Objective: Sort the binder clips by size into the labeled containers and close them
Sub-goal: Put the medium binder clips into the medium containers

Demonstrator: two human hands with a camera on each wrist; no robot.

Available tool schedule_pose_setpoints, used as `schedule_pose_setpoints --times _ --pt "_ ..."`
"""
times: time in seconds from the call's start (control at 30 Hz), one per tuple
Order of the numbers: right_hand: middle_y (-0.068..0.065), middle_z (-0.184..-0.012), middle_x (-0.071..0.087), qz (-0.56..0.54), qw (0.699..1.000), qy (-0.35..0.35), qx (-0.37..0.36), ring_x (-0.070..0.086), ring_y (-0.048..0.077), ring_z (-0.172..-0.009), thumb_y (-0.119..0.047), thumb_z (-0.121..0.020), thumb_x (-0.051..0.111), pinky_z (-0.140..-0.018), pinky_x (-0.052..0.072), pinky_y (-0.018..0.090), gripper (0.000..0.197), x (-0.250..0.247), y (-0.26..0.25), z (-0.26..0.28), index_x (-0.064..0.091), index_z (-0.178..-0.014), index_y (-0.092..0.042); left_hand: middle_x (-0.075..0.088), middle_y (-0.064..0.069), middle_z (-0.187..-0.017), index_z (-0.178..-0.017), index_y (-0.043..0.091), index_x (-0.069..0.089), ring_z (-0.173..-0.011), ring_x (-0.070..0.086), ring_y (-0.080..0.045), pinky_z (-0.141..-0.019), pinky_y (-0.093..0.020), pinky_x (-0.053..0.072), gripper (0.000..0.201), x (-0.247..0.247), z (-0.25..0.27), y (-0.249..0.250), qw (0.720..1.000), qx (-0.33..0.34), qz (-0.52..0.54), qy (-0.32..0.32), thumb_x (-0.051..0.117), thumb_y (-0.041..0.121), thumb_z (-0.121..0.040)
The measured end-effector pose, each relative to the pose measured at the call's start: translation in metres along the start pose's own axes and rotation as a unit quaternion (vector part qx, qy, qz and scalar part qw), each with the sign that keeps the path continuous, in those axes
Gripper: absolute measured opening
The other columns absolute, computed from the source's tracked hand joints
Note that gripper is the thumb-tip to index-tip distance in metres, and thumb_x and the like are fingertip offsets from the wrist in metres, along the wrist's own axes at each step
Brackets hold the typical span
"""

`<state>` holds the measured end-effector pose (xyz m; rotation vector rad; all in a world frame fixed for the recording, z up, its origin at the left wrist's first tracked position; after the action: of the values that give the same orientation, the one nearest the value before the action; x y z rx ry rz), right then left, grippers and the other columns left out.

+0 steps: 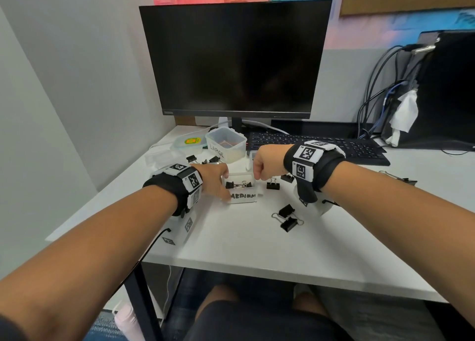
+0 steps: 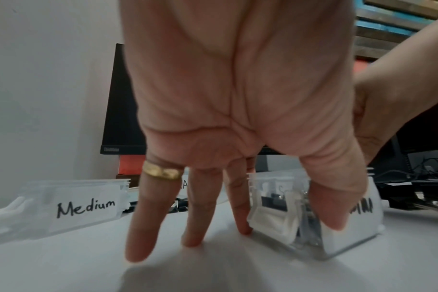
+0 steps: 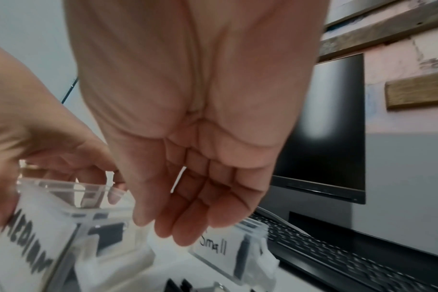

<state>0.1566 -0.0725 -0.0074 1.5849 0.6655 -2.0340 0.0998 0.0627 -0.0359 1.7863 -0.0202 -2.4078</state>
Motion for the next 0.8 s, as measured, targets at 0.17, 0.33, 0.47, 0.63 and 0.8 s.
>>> schedule_pose_setpoints --times 0.17,0.33,0.47,0.63,0.8 --pt "0.004 -0.108 0.072 0.033 0.998 -0.034 0.037 0.062 0.014 -0.085 -0.007 -0.089 0.057 -0.083 0.052 0.026 0.024 0.009 0.022 0.01 0.073 -0.105 -0.014 0.055 0.002 -0.125 -0.129 0.022 0.04 -0.097 0.053 -0.02 -0.081 -0.028 0.042 0.068 -0.002 -0.001 0.011 0.998 -0.009 -0.058 0.0 0.07 0.051 -0.076" --pt "0.005 -0.125 0.064 0.078 0.994 -0.055 0.059 0.06 0.022 -0.113 -0.008 -0.092 0.055 -0.099 0.047 0.029 0.033 0.015 0.034 0.016 0.064 -0.124 -0.014 0.055 0.001 -0.126 -0.128 0.022 0.041 -0.105 0.055 -0.023 -0.087 -0.031 0.044 0.07 -0.003 -0.004 0.015 0.997 -0.019 -0.072 -0.006 0.072 0.053 -0.074" --pt "0.005 -0.144 0.045 0.109 0.989 -0.076 0.065 0.048 0.024 -0.129 -0.009 -0.096 0.049 -0.107 0.039 0.032 0.045 0.016 0.034 0.013 0.046 -0.141 -0.013 0.055 0.0 -0.125 -0.129 0.021 0.04 -0.094 0.053 -0.021 -0.084 -0.03 0.044 0.069 -0.005 -0.004 0.017 0.997 -0.019 -0.077 -0.009 0.071 0.052 -0.075" --pt "0.001 -0.154 0.03 0.132 0.985 -0.098 0.047 0.042 0.022 -0.134 -0.001 -0.092 0.048 -0.103 0.043 0.032 0.061 0.023 0.033 0.006 0.036 -0.147 -0.024 0.055 0.0 -0.124 -0.129 0.021 0.041 -0.088 0.052 -0.021 -0.078 -0.029 0.044 0.068 -0.008 -0.005 0.019 0.996 -0.015 -0.084 -0.016 0.071 0.051 -0.075" --pt "0.003 -0.133 0.055 0.106 0.989 -0.1 0.035 0.053 0.016 -0.094 -0.02 -0.088 0.066 -0.067 0.046 0.02 0.048 0.027 0.034 0.0 0.053 -0.135 -0.019 0.057 -0.001 -0.122 -0.126 0.021 0.041 -0.093 0.055 -0.022 -0.081 -0.031 0.047 0.067 -0.008 -0.009 0.018 0.996 -0.011 -0.085 -0.016 0.072 0.05 -0.074"
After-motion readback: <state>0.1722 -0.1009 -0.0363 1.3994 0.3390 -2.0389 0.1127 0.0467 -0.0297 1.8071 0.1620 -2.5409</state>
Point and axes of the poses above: each hand's wrist, its own z-axis away from the middle knuckle, its own x-axis out of the palm, y = z × x, the point moved 5 cm from there along -z, towards the middle knuckle
